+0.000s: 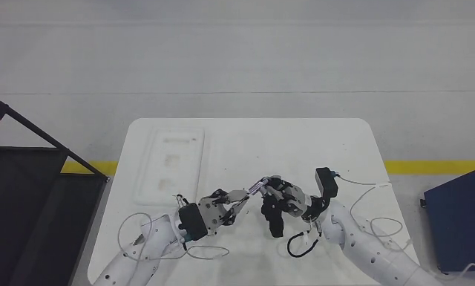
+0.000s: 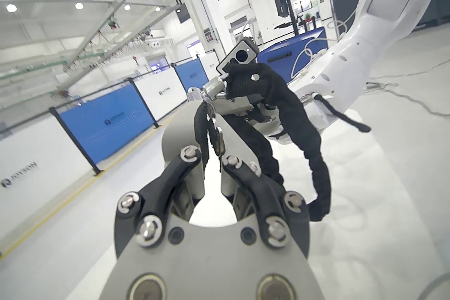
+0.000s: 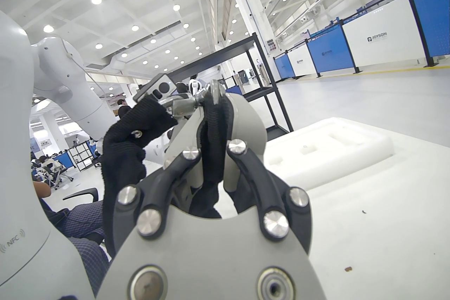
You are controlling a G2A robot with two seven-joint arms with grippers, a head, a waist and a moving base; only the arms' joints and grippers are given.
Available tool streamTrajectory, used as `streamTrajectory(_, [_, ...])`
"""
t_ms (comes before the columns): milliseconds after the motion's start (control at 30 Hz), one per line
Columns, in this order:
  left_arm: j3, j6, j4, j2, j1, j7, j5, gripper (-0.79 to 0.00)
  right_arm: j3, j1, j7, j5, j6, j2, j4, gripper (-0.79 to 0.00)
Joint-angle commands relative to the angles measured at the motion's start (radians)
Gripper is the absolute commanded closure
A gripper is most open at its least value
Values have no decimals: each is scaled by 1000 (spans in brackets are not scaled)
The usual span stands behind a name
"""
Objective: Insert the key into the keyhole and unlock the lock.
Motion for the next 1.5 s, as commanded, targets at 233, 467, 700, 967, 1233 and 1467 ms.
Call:
streamTrajectory(233, [52,523,84,-24,-14,97,240,0,0,0,0,0,0,0,0,0])
streamTrajectory(467, [57,823,122,-41,-41,90,355,0,0,0,0,0,0,0,0,0])
streamTrajectory(700, [58,1068,160,-52,-48,57,526,0,0,0,0,0,0,0,0,0])
streamTrajectory(967, [53,1190,178,-60,-60,-29,687,0,0,0,0,0,0,0,0,0])
streamTrajectory(1233, [51,1282,174,-68,-61,-91,764,0,0,0,0,0,0,0,0,0])
streamTrajectory(1467, [69,1261,160,-70,-60,-73,668,-785,0,0,0,0,0,0,0,0])
